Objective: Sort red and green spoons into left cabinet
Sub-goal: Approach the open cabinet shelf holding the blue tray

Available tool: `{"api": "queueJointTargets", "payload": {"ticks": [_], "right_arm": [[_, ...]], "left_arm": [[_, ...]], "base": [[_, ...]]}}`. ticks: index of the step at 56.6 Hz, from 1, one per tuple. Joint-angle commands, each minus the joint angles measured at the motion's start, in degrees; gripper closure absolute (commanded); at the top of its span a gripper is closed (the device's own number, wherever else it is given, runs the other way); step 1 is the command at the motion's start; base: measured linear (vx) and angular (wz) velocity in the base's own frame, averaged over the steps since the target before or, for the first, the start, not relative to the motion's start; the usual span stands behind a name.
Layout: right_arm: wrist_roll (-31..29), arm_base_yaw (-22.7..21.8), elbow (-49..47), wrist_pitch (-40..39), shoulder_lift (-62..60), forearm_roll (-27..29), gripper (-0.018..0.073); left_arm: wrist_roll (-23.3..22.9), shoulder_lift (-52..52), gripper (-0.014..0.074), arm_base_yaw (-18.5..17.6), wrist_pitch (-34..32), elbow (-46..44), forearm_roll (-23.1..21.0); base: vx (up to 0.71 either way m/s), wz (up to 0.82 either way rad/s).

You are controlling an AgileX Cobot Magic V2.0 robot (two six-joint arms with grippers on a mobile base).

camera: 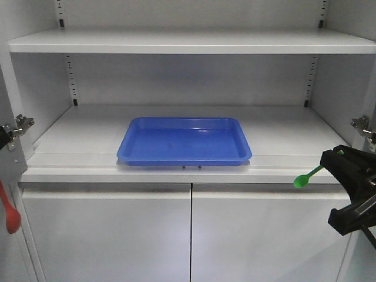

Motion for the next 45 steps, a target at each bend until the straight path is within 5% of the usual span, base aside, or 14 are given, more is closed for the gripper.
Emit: {"api": "queueJointTargets", "payload": {"ticks": [1,45], "right_arm": [[0.1,-0.1,-1.6,-2.8,-1.0,1.8,0.0568],[0.1,-0.1,-1.6,-2.8,-1.0,1.8,0.0568]], "left_arm": [[0.0,-0.3,0.0603,-0.2,-4.1,-1.6,-1.1],[0.0,-0.3,0.0603,-0.2,-4.1,-1.6,-1.1]], "base": [[0.37,0.01],[0.32,-0.01]]}}
